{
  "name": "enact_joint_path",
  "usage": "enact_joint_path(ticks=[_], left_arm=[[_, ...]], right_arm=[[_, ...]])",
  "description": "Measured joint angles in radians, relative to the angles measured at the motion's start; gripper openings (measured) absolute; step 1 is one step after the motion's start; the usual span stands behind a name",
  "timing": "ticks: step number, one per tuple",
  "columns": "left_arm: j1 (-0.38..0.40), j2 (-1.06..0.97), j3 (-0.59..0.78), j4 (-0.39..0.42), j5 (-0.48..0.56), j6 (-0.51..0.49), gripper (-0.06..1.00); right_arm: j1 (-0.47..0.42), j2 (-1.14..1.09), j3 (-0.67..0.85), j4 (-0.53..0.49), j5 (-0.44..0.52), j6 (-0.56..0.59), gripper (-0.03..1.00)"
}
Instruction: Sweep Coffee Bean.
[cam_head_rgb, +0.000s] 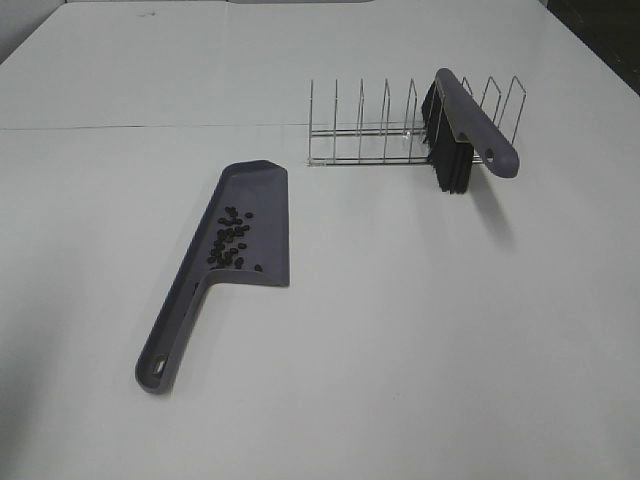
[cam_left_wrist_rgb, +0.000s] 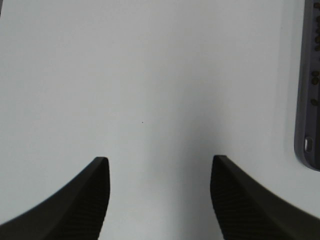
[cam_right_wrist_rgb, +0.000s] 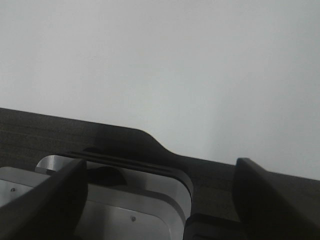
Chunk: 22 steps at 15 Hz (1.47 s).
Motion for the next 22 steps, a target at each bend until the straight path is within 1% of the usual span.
enact_joint_path(ticks=[1, 2, 4, 5, 8, 11, 13, 15, 18, 22], left_arm=[[0.000, -0.059, 0.025, -0.007, 0.001, 0.000, 0.52], [0.000, -0.183, 0.071, -0.007, 0.008, 0.013, 0.52], [0.000, -0.297, 0.111, -0.007, 0.063, 0.041, 0.52], [0.000, -0.347, 0.128, -0.007, 0.090, 0.052, 0.52], [0.000, -0.465, 0.166, -0.007, 0.125, 0.067, 0.52], [0.000, -0.633, 0.171, -0.007, 0.131, 0.067, 0.52], [0.000, -0.789, 0.171, -0.007, 0.146, 0.041, 0.52], [0.000, -0.879, 0.177, -0.013, 0.180, 0.026, 0.52], [0.001, -0.886, 0.194, -0.022, 0.175, 0.026, 0.52], [0.001, -0.886, 0.194, -0.024, 0.175, 0.023, 0.52]], right_arm=[[0.000, -0.076, 0.046, 0.000, -0.010, -0.007, 0.66], [0.000, -0.228, 0.125, -0.009, -0.048, -0.017, 0.66], [0.001, -0.369, 0.183, -0.019, -0.072, -0.018, 0.66], [0.001, -0.429, 0.198, -0.026, -0.074, -0.018, 0.66], [0.001, -0.569, 0.200, -0.026, -0.086, -0.018, 0.66], [0.001, -0.714, 0.200, -0.034, -0.087, -0.026, 0.66], [0.001, -0.748, 0.201, -0.047, -0.081, -0.043, 0.66], [0.001, -0.748, 0.217, -0.082, -0.094, -0.043, 0.66], [0.001, -0.748, 0.221, -0.124, -0.105, -0.019, 0.66], [0.001, -0.748, 0.221, -0.126, -0.106, -0.015, 0.66]])
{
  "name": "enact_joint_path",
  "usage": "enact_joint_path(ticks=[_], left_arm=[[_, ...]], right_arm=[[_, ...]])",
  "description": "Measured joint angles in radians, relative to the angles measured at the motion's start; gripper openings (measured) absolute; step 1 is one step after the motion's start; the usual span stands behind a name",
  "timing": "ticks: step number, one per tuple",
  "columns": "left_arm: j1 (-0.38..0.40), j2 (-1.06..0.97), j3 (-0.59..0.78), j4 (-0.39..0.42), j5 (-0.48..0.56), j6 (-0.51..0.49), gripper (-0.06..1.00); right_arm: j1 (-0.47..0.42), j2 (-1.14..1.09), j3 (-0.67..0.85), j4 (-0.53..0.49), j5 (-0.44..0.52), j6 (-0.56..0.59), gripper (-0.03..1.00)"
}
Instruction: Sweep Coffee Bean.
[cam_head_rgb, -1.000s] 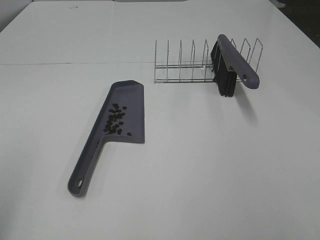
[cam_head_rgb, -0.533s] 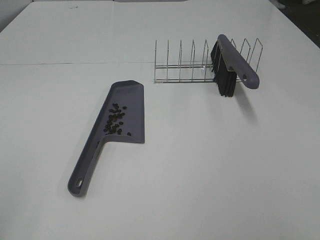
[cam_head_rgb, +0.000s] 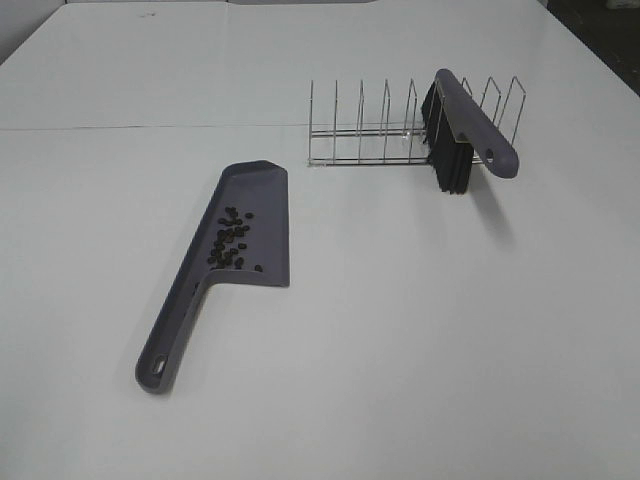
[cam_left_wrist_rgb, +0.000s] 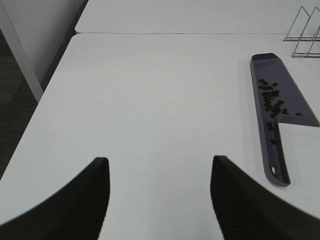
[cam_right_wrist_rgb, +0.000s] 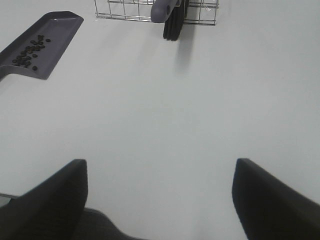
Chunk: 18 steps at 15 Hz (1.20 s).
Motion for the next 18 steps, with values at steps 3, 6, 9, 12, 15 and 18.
enact_joint_path(ticks=[3, 6, 9, 12, 15, 18], left_arm=[[0.000, 0.000, 0.000, 0.000, 0.000, 0.000, 0.52], [0.002, 0.000, 0.000, 0.000, 0.000, 0.000, 0.52], [0.002, 0.000, 0.000, -0.005, 0.000, -0.001, 0.52], [0.002, 0.000, 0.000, -0.005, 0.000, -0.001, 0.52], [0.002, 0.000, 0.000, -0.005, 0.000, -0.001, 0.52], [0.002, 0.000, 0.000, -0.005, 0.000, -0.002, 0.52]], right_arm=[[0.000, 0.000, 0.000, 0.000, 0.000, 0.000, 0.66], [0.000, 0.000, 0.000, 0.000, 0.000, 0.001, 0.66], [0.000, 0.000, 0.000, 0.000, 0.000, 0.001, 0.66], [0.000, 0.000, 0.000, 0.000, 0.000, 0.001, 0.66], [0.000, 0.000, 0.000, 0.000, 0.000, 0.001, 0.66], [0.000, 0.000, 0.000, 0.000, 0.000, 0.001, 0.66]])
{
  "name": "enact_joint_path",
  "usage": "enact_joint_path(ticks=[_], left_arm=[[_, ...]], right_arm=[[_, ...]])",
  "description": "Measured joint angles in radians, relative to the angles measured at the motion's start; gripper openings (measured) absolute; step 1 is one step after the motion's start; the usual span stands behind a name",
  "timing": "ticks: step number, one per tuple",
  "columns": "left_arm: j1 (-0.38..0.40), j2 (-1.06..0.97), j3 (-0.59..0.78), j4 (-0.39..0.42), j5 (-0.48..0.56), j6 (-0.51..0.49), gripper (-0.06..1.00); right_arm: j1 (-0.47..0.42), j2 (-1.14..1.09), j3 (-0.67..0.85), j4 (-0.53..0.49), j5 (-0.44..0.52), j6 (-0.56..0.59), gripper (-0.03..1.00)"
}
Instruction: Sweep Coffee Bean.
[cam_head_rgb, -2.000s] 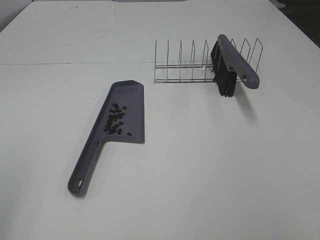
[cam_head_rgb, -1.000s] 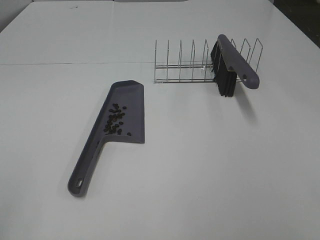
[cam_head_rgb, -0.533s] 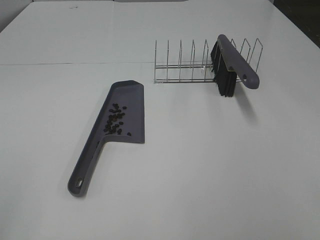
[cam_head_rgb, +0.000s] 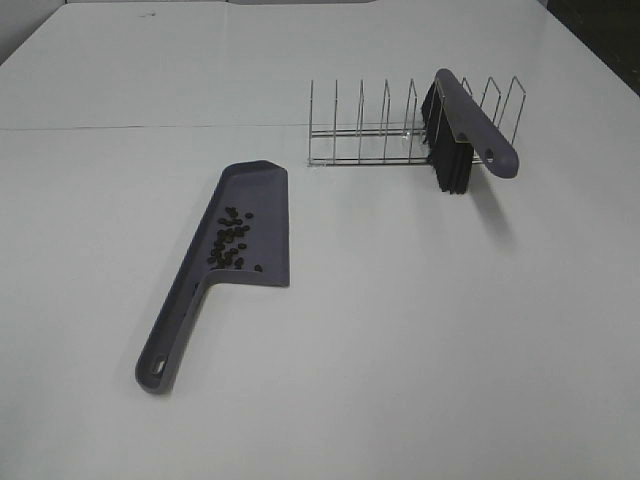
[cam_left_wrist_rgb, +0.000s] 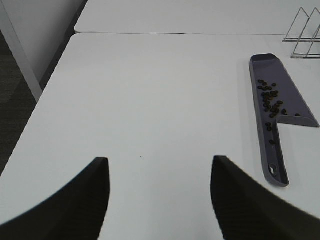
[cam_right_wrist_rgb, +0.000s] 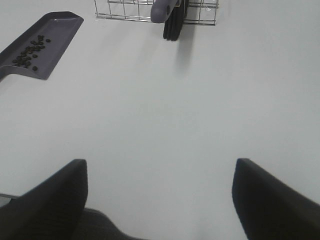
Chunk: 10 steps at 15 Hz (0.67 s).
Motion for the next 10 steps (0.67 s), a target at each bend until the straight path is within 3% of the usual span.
enact_joint_path(ticks=[10], left_arm=[[0.000, 0.000, 0.000, 0.000, 0.000, 0.001, 0.52]], right_arm=[[0.000, 0.000, 0.000, 0.000, 0.000, 0.000, 0.66]])
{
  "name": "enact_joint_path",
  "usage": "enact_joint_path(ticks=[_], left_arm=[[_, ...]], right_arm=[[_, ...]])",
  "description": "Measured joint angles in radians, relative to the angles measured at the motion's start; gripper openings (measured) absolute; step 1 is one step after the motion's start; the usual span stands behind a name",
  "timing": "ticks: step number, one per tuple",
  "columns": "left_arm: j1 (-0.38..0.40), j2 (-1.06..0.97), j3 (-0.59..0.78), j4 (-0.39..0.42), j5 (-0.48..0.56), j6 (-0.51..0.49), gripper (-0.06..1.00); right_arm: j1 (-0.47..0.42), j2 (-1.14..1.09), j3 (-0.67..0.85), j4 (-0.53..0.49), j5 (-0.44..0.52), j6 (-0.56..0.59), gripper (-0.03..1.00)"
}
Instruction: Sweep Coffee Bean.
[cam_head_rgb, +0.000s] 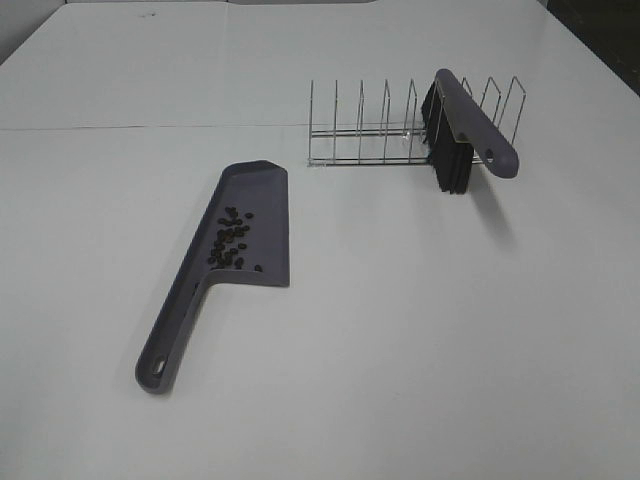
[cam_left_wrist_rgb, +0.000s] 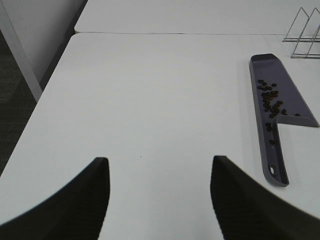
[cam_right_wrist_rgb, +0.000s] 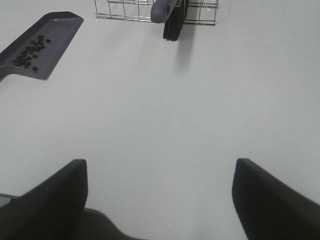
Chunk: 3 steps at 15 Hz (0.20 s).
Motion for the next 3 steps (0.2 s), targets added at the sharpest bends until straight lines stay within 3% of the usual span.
enact_joint_path(ticks=[3], left_arm=[[0.000, 0.000, 0.000, 0.000, 0.000, 0.000, 0.52]], right_arm=[[0.000, 0.000, 0.000, 0.000, 0.000, 0.000, 0.66]])
